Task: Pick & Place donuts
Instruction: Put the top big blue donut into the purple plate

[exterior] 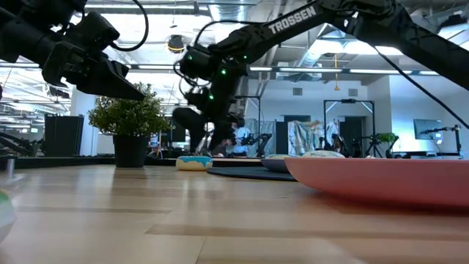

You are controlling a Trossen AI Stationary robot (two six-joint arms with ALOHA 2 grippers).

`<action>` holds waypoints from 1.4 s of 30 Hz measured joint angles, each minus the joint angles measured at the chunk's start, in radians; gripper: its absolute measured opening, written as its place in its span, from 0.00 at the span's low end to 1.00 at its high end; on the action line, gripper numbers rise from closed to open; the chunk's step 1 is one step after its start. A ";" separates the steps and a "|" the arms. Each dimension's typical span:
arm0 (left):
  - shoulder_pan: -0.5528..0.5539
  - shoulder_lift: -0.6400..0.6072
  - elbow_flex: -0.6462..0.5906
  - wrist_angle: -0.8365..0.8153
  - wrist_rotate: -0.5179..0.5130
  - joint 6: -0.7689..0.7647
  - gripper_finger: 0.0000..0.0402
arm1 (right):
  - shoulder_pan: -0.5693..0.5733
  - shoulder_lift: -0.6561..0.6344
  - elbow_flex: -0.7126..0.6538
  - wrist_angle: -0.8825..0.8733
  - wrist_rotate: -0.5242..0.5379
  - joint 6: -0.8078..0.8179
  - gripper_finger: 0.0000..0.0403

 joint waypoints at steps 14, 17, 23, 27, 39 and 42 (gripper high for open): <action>0.000 0.000 0.000 0.000 0.000 -0.001 0.00 | 0.028 0.051 -0.001 0.058 -0.074 -0.127 0.67; 0.000 0.000 0.000 0.000 0.000 -0.005 0.00 | 0.028 0.048 -0.001 0.057 -0.062 -0.127 0.67; 0.000 0.000 0.000 0.000 0.000 -0.006 0.00 | 0.028 0.048 -0.001 0.064 -0.060 -0.127 0.57; 0.000 0.000 0.000 0.000 0.000 -0.006 0.00 | 0.027 0.048 -0.001 0.058 -0.063 -0.126 0.45; 0.000 0.000 0.000 0.000 0.000 -0.006 0.00 | 0.029 0.048 -0.001 0.057 -0.101 -0.126 0.25; 0.000 0.000 0.000 0.000 0.000 -0.006 0.00 | 0.030 0.032 -0.003 0.046 -0.088 -0.126 0.24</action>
